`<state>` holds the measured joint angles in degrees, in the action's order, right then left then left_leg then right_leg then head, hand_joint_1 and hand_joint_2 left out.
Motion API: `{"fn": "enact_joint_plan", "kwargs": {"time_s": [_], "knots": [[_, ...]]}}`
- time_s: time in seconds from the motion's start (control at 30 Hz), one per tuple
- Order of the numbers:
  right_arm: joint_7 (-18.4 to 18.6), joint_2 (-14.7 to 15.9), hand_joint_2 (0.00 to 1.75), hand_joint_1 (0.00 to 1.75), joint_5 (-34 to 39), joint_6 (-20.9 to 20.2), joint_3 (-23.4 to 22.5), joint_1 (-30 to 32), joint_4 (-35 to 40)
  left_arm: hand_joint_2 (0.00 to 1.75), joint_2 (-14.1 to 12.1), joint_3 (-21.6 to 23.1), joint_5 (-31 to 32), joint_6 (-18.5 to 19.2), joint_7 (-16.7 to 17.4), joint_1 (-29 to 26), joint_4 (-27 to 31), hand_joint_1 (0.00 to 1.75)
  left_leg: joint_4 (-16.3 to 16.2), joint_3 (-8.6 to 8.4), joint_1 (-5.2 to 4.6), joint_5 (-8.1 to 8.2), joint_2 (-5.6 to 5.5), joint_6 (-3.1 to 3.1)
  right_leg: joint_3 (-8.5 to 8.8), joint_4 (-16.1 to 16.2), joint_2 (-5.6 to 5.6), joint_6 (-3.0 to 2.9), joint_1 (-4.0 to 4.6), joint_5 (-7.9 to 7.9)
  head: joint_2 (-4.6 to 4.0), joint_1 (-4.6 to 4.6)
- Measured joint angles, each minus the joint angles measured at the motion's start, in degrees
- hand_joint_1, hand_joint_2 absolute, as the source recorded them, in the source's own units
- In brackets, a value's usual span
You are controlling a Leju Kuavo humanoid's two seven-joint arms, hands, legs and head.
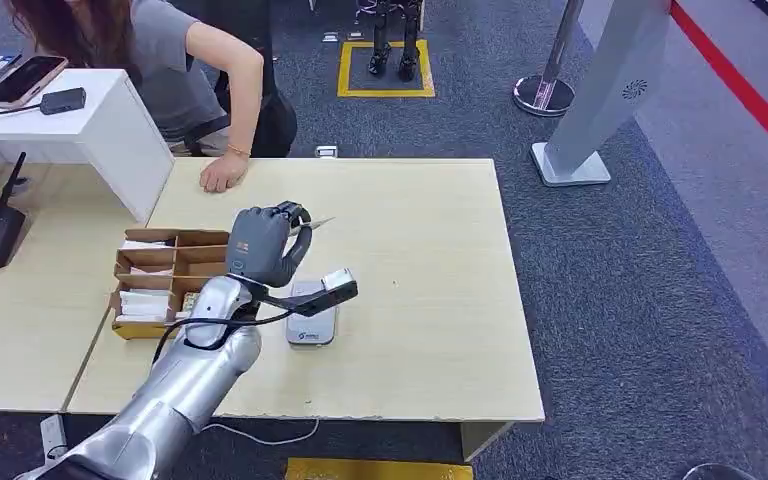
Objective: Pass the card to the sensor for recognition and then transmit it.
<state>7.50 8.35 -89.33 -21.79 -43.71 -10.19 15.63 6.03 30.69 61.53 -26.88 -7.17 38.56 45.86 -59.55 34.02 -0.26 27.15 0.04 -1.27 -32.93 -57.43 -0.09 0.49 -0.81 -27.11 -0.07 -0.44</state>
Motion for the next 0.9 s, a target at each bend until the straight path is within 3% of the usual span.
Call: {"fn": "enact_joint_plan", "kwargs": {"time_s": [0.33,0.6,0.9], "knots": [[0.0,0.0,1.75,0.00,0.0,0.0,0.2,0.0,0.0,1.75,0.5,0.0,-0.4,2.4,0.6,0.5,-2.0,1.75,0.0,0.00,-0.01,0.00,0.00,0.00,0.00,0.0,0.00,0.00,-0.01,0.00,0.00,-0.02],[0.4,0.4,1.75,0.00,0.1,0.0,0.2,0.1,0.2,1.75,2.3,0.2,-1.6,10.3,2.4,1.4,-5.7,1.75,0.0,0.00,-0.01,0.00,0.00,-0.01,0.00,0.0,0.00,0.00,-0.02,0.00,0.00,-0.02],[0.4,0.8,1.75,0.00,0.1,0.0,0.3,0.3,0.3,1.75,3.1,1.2,-1.8,11.0,3.2,2.3,-8.3,1.75,0.0,0.00,-0.02,0.00,0.00,-0.01,0.00,0.0,0.00,0.00,-0.01,0.00,0.00,0.00]]}}
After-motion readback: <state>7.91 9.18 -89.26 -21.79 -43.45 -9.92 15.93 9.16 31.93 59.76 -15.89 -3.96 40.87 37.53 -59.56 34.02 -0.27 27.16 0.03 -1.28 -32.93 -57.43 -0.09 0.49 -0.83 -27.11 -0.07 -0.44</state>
